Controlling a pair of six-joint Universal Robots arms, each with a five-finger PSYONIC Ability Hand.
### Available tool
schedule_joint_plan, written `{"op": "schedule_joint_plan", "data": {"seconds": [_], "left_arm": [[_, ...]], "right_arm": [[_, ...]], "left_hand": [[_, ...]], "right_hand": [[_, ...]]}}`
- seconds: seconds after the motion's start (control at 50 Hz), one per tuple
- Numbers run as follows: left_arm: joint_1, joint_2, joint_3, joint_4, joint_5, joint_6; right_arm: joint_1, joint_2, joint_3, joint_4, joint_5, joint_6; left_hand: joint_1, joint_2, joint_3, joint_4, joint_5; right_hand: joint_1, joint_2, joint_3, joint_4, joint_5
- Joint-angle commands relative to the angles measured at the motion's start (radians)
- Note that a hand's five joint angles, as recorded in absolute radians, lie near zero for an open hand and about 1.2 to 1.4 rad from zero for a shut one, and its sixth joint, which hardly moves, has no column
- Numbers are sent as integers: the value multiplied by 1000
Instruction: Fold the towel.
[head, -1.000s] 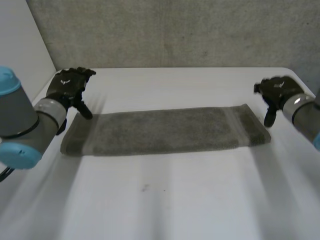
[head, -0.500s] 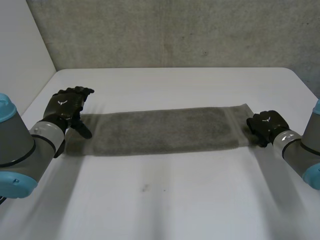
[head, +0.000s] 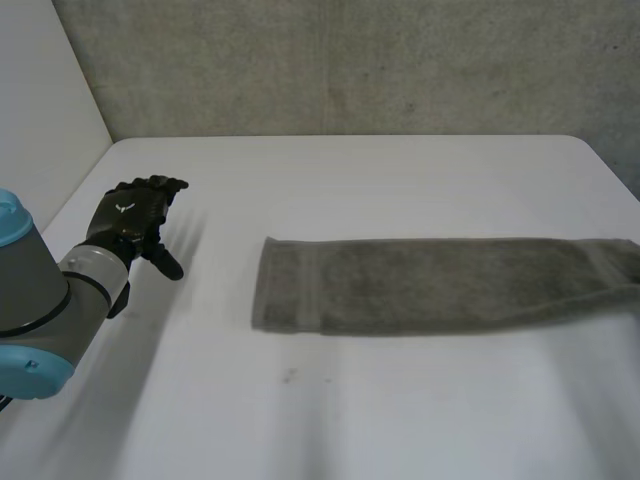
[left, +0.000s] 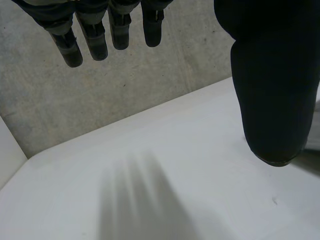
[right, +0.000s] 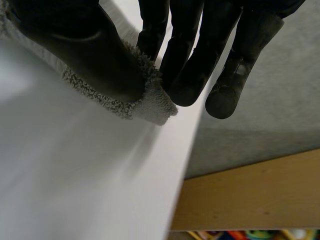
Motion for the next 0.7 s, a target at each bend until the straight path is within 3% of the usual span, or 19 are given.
{"op": "schedule_joint_plan", "data": {"seconds": [0.02, 0.06, 0.12, 0.16, 0.18, 0.22, 0.24, 0.28, 0.48, 0.64, 0.68, 0.7], "left_arm": [[-3, 0, -4, 0, -2, 0], [-3, 0, -7, 0, -1, 0], [-6, 3, -12, 2, -1, 0], [-6, 3, -13, 2, -1, 0], [-6, 5, -15, 2, -1, 0], [-4, 6, -15, 2, -1, 0], [-4, 8, -15, 2, -1, 0], [-4, 8, -15, 5, -1, 0], [-3, 11, -18, 21, -2, 0], [-4, 12, -27, 23, -2, 0], [-4, 14, -27, 25, -2, 0], [-4, 14, -27, 26, -2, 0]], "right_arm": [[141, -53, -66, -7, 3, 73], [296, -58, -121, -8, 8, 122], [375, -52, -148, -8, 8, 140], [537, -29, -200, -14, 14, 163], [538, -29, -200, -14, 14, 163], [706, 19, -252, -26, 20, 174], [707, 19, -252, -26, 20, 174], [850, 81, -286, -42, 13, 177], [1050, 309, -349, -92, 5, 177], [1063, 292, -372, -94, 0, 256], [1061, 270, -370, -85, -7, 284], [1058, 251, -364, -76, -17, 313]], "left_hand": [[1, 9, 8, 8, -29], [1, 9, 8, 8, -29], [1, 9, 8, 8, -29], [1, 9, 8, 8, -29], [1, 9, 8, 8, -29], [1, 9, 8, 8, -29], [1, 9, 8, 8, -29], [1, 9, 8, 8, -29], [1, 9, 8, 8, -29], [1, 9, 8, 8, -29], [1, 9, 8, 8, -29], [1, 9, 8, 8, -29]], "right_hand": [[73, 83, 56, 52, 62], [73, 83, 56, 52, 62], [73, 83, 56, 52, 62], [73, 83, 56, 52, 62], [73, 83, 56, 52, 62], [73, 83, 56, 52, 62], [73, 83, 56, 52, 62], [73, 83, 56, 52, 62], [73, 83, 56, 52, 62], [73, 83, 56, 52, 62], [-26, -15, -43, -47, -37], [-442, -431, -459, -462, -453]]}}
